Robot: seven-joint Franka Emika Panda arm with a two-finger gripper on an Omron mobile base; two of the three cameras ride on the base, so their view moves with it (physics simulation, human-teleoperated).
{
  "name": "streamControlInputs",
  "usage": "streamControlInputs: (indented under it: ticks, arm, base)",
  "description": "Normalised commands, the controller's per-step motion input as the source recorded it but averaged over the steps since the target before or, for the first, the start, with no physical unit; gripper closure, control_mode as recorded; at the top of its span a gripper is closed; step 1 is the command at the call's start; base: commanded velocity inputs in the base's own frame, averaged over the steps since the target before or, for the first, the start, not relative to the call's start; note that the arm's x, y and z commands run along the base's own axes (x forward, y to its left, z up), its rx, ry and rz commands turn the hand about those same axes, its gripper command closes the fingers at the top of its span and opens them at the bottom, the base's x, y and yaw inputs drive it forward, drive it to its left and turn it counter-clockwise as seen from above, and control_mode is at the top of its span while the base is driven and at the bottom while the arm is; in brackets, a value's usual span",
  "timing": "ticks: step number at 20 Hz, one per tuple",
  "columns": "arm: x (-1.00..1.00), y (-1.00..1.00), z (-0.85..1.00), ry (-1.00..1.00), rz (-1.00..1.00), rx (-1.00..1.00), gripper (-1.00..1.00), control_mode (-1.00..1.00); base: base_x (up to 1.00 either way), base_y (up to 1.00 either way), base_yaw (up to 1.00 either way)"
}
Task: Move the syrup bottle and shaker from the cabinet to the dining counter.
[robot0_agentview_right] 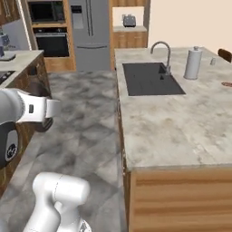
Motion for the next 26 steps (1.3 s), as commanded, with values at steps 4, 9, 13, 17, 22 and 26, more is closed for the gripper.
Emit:
streamControlInputs:
  ticks: [4, 9, 13, 17, 22, 26]
  arm:
    - [0.00, 0.00, 0.00, 0.00, 0.00, 0.00, 1.00, 1.00]
    - [0.00, 0.00, 0.00, 0.00, 0.00, 0.00, 1.00, 1.00]
    - [0.00, 0.00, 0.00, 0.00, 0.00, 0.00, 1.00, 1.00]
    - [0.00, 0.00, 0.00, 0.00, 0.00, 0.00, 1.00, 1.00]
    - [0.00, 0.00, 0.00, 0.00, 0.00, 0.00, 1.00, 1.00]
    - [0.00, 0.00, 0.00, 0.00, 0.00, 0.00, 1.00, 1.00]
  base:
    - [-0.49, -0.87, -0.48]
    - [0.24, -0.98, -0.53]
    - [0.97, -1.00, -0.09]
    - [1.00, -1.00, 0.00]
    - [0.98, -1.00, 0.00]
    - [0.86, -1.00, 0.00]
